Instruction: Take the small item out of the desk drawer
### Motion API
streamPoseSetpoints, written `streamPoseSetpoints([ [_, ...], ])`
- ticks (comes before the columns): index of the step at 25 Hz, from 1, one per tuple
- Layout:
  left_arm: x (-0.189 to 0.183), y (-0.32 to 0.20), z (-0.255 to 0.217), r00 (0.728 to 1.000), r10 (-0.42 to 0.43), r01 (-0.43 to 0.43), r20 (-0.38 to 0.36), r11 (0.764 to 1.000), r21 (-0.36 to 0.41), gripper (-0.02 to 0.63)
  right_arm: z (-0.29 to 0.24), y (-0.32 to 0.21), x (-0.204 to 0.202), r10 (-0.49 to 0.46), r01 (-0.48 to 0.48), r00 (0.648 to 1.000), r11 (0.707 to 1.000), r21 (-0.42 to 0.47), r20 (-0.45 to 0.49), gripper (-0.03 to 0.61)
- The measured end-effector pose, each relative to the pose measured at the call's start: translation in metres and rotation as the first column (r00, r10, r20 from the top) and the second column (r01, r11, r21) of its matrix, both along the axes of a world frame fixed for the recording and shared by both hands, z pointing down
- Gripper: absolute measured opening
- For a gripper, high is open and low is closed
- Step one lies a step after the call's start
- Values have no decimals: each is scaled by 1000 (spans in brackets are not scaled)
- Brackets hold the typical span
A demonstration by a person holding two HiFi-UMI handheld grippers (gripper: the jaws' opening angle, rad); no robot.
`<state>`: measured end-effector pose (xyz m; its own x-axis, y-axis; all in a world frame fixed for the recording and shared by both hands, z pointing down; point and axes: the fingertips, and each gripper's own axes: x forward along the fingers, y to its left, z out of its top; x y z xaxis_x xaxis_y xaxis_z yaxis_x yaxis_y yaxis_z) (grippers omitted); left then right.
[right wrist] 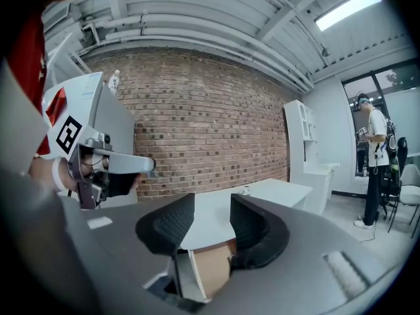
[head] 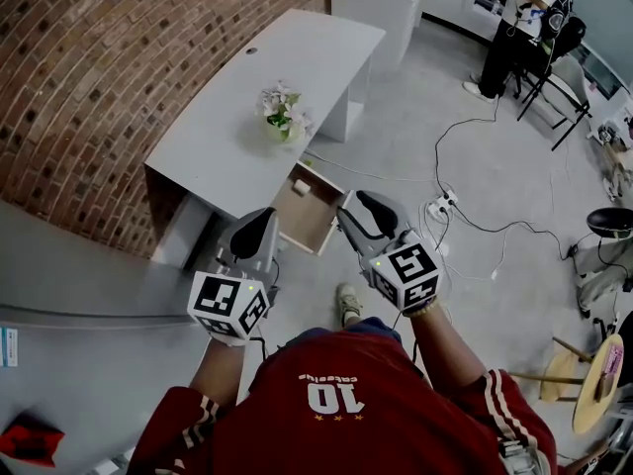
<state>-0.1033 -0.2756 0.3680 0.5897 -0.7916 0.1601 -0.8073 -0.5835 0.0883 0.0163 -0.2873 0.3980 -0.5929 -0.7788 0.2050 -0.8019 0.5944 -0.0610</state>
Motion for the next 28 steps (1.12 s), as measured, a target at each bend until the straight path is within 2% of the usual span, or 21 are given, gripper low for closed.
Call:
streamPoseSetpoints([
  [8,-14,-3,25,1000,-2,3,-6,1000,4,3,41,-11,-10,11,-12,999,1000,-12,-37,160],
  [18,-11,-51,96,999,-55,55,-3,998,-13,3,142,-71,-40,-96,91,991,995,-50,-90,160],
  [28,4,-100,183,998,-28,31,56,998,-55,3,263,-151,-59,-135,124,985,987,-106,-108,160],
])
